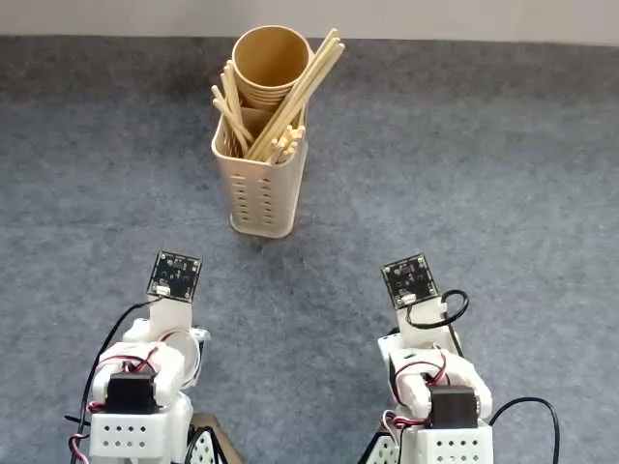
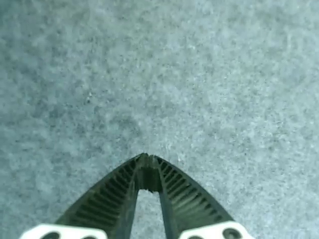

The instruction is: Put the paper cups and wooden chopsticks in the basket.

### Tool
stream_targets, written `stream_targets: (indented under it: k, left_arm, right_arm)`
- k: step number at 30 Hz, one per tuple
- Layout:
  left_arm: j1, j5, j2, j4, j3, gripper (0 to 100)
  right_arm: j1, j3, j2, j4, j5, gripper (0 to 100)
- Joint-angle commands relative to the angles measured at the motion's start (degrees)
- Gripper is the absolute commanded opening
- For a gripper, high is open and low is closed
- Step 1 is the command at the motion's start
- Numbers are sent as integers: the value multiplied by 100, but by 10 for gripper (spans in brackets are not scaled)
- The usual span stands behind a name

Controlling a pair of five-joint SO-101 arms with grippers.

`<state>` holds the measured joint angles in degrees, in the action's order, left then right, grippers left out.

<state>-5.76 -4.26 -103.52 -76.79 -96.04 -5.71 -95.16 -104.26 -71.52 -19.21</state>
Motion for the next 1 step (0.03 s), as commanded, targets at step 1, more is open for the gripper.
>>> stream_targets:
  k: [1]
  left_arm:
    - [22,-44,-22,-35,-110,134]
  right_arm:
    - [48,-884,-22,-13,-53,5]
